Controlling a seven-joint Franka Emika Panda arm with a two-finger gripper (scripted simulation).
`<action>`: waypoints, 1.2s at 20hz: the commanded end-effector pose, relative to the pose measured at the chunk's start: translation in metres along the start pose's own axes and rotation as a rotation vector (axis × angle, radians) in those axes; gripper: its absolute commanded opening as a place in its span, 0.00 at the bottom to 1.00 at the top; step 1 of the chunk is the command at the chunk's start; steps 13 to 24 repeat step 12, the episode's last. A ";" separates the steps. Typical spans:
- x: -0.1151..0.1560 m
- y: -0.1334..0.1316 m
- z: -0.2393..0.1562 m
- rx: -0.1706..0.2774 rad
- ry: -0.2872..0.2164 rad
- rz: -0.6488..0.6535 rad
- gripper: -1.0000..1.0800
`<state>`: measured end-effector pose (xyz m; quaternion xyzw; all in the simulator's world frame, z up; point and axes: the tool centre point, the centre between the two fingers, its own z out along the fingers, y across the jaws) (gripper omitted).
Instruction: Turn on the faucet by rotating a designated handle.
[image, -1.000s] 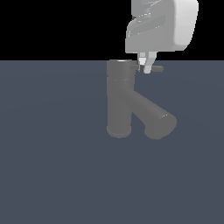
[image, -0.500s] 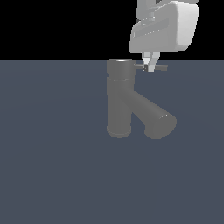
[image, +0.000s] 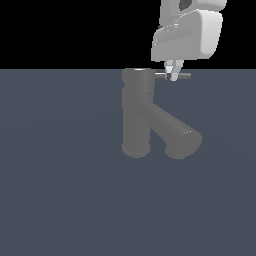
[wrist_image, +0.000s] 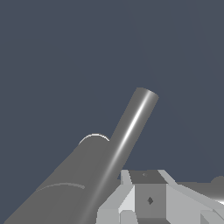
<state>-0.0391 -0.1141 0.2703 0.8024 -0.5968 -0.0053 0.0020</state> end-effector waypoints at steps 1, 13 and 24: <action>0.024 -0.001 0.000 0.008 0.005 0.031 0.00; 0.053 -0.020 -0.001 0.010 0.006 0.046 0.00; 0.053 -0.020 -0.001 0.010 0.006 0.046 0.00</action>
